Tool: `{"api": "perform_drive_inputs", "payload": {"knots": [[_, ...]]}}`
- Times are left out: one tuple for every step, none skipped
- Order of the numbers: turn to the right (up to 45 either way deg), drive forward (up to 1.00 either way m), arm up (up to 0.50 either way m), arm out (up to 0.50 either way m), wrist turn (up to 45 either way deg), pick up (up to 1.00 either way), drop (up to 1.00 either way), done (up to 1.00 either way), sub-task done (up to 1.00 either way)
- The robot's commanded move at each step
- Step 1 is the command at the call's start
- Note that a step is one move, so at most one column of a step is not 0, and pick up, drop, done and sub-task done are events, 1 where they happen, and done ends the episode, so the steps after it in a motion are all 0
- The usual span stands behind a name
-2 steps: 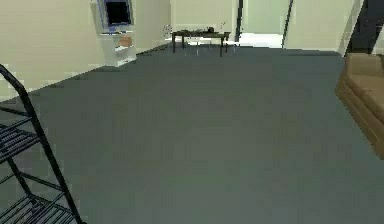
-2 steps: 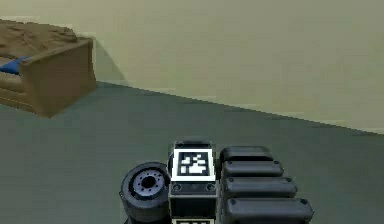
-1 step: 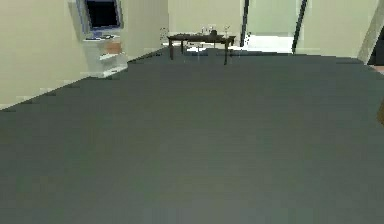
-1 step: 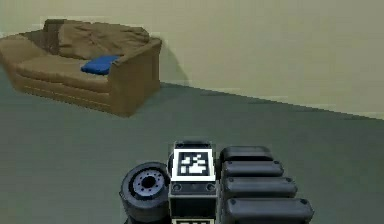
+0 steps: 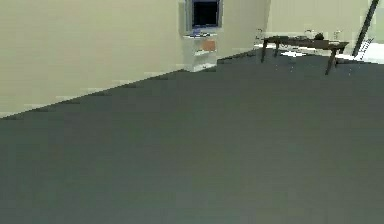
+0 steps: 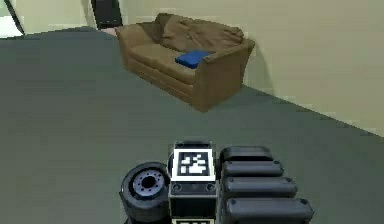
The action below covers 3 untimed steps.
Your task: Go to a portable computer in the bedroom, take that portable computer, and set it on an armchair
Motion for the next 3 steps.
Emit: {"api": "perform_drive_inputs", "payload": {"knots": [[0.0,0.45,0.0,0.0,0.0,0.0,0.0,0.0,0.0],[-42.0,0.0,0.0,0.0,0.0,0.0,0.0,0.0,0.0],[0.0,1.0,0.0,0.0,0.0,0.0,0.0,0.0,0.0]]}}
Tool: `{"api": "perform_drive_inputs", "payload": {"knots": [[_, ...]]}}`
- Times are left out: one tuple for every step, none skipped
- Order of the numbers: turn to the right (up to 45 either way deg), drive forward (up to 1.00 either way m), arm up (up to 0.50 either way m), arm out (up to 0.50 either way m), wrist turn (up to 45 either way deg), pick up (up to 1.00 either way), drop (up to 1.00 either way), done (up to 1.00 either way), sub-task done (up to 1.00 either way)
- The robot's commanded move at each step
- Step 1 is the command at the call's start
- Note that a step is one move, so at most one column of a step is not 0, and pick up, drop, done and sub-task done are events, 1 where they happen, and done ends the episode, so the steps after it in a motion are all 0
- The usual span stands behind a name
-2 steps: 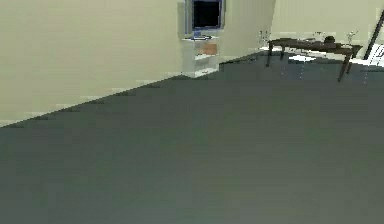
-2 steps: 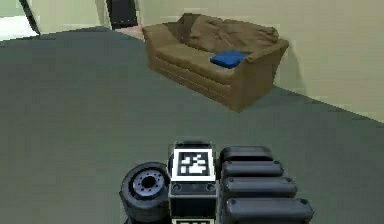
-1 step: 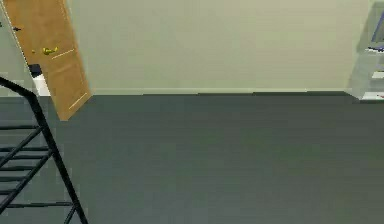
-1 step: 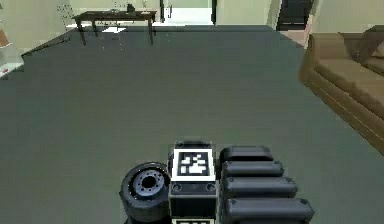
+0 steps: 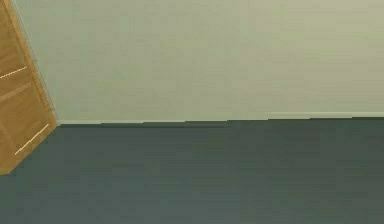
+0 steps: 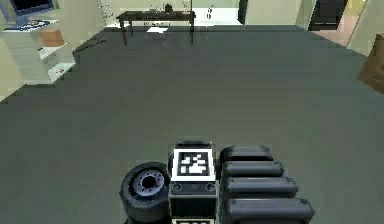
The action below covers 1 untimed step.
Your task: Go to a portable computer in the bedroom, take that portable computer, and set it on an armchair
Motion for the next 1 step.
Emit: {"api": "perform_drive_inputs", "payload": {"knots": [[-6.0,0.0,0.0,0.0,0.0,0.0,0.0,0.0,0.0]]}}
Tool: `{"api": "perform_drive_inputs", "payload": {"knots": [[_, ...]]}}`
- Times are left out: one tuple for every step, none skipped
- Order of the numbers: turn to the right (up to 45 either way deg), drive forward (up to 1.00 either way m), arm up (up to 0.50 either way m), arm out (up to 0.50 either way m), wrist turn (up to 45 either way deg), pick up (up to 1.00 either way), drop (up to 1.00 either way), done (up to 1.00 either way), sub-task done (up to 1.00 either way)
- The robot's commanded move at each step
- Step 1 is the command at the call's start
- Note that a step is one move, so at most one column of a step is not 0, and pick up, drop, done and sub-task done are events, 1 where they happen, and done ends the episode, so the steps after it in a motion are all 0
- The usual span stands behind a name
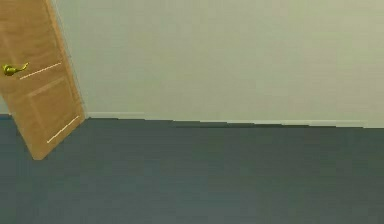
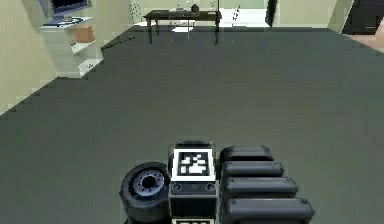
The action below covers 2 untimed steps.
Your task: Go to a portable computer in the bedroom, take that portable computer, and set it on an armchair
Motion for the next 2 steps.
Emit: {"api": "perform_drive_inputs", "payload": {"knots": [[0.0,0.15,0.0,0.0,0.0,0.0,0.0,0.0,0.0],[-36.0,0.0,0.0,0.0,0.0,0.0,0.0,0.0,0.0]]}}
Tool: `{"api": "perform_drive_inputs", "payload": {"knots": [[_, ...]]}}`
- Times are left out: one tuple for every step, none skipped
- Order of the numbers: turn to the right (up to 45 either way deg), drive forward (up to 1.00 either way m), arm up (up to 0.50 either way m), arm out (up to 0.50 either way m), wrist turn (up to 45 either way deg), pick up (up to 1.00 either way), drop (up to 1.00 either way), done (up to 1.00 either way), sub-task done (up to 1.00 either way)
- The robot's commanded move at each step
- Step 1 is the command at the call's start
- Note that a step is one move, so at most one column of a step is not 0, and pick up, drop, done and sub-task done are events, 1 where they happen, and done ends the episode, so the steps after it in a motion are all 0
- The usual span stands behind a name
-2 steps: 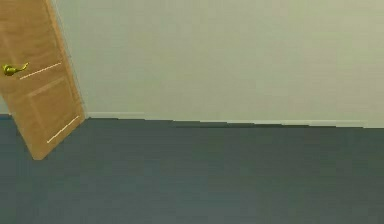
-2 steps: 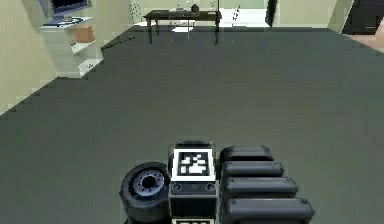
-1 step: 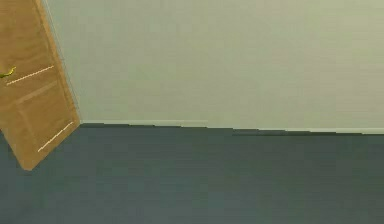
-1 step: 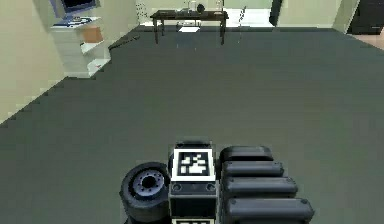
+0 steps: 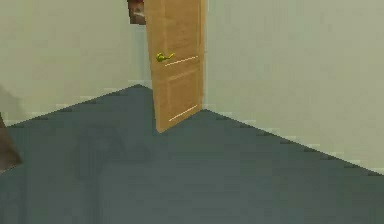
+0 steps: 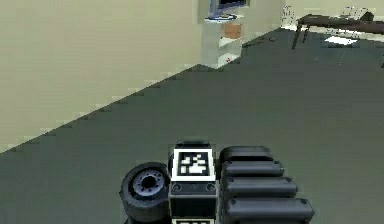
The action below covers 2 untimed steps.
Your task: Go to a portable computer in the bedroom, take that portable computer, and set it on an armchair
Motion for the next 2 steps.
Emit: {"api": "perform_drive_inputs", "payload": {"knots": [[0.0,0.5,0.0,0.0,0.0,0.0,0.0,0.0,0.0],[-39.0,0.0,0.0,0.0,0.0,0.0,0.0,0.0,0.0]]}}
